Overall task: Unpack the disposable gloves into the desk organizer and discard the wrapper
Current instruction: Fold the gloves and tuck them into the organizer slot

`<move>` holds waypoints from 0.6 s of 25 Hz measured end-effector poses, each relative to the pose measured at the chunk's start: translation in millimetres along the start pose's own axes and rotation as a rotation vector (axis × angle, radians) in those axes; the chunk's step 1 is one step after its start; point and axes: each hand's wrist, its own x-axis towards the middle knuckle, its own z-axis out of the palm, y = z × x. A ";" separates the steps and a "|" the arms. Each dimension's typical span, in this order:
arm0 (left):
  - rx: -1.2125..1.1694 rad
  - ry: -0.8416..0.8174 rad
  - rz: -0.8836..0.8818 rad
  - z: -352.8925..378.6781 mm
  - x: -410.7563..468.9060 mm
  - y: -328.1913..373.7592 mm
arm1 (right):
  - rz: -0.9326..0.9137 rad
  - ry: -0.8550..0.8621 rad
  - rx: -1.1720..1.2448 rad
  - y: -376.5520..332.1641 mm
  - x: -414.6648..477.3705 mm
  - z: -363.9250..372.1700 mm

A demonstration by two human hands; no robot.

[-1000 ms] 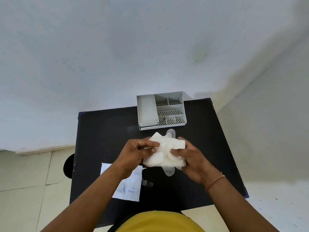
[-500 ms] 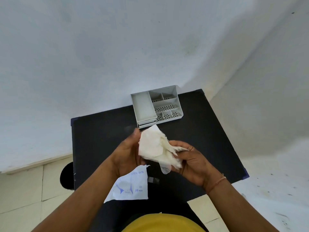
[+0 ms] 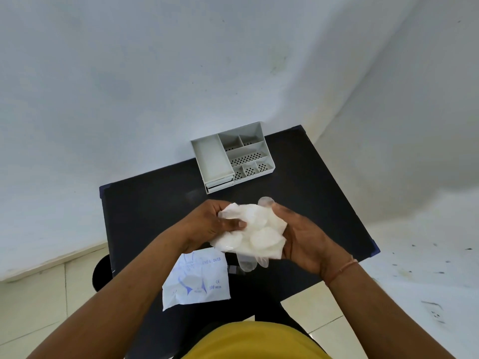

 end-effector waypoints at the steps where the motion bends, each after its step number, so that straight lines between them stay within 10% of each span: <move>1: 0.025 -0.009 0.015 -0.1 1.5 0.2 | 0.003 0.037 -0.063 -1.3 1.5 1.5; 8: 0.056 -0.081 -0.006 -15.5 8.1 13.0 | 0.144 0.018 0.154 -3.5 16.3 -9.2; 15: 0.293 -0.163 -0.129 -10.7 29.4 29.9 | 0.164 -0.027 -0.278 4.4 24.2 -5.7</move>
